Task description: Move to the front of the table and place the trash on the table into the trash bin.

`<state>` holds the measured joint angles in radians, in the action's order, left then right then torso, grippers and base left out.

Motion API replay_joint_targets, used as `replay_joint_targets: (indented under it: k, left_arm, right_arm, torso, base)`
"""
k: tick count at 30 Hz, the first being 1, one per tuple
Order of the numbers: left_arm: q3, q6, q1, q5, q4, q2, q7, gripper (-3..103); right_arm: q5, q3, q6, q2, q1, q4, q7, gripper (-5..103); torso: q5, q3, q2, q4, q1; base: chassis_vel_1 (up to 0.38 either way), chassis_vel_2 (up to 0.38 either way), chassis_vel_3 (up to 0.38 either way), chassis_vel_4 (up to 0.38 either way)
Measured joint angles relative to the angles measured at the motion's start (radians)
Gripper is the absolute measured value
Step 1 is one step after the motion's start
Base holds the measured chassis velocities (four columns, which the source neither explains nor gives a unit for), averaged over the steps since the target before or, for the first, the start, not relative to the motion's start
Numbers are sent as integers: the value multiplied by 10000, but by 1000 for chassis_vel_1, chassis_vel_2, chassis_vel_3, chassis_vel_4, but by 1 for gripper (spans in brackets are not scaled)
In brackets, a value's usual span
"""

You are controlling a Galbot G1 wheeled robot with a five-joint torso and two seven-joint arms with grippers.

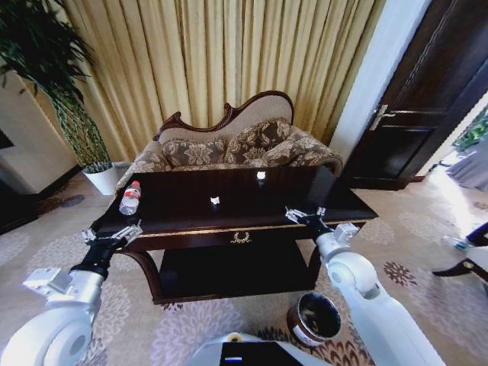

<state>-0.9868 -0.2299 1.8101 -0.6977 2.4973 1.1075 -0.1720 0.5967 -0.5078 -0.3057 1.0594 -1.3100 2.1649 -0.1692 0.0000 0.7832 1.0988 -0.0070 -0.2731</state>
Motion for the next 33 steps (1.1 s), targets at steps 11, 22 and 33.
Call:
replay_joint_targets:
  k: [11, 22, 33]
  left_arm:
    - [25, 1, 24, -5, 26, 25, 0, 100]
    - [80, -8, 43, 29, 17, 176, 49, 100]
    - [-155, 89, 524, 350, 30, 710, 252, 100]
  right_arm:
    - [-252, 304, -9, -164, 84, 110, 75, 100]
    - [643, 1118, -215, -1215, 1523, -698, -177, 100]
    - [2223, 4046, -525, -1122, 6022, -3979, -104, 100]
  torso:
    - [0, 1, 0, -1, 0]
    - [0, 0, 0, 0, 1]
    - [0, 2, -1, 4, 0]
  base:
    - [-68, 62, 62, -74]
    - [-7, 9, 7, -14]
    - [0, 0, 0, 0]
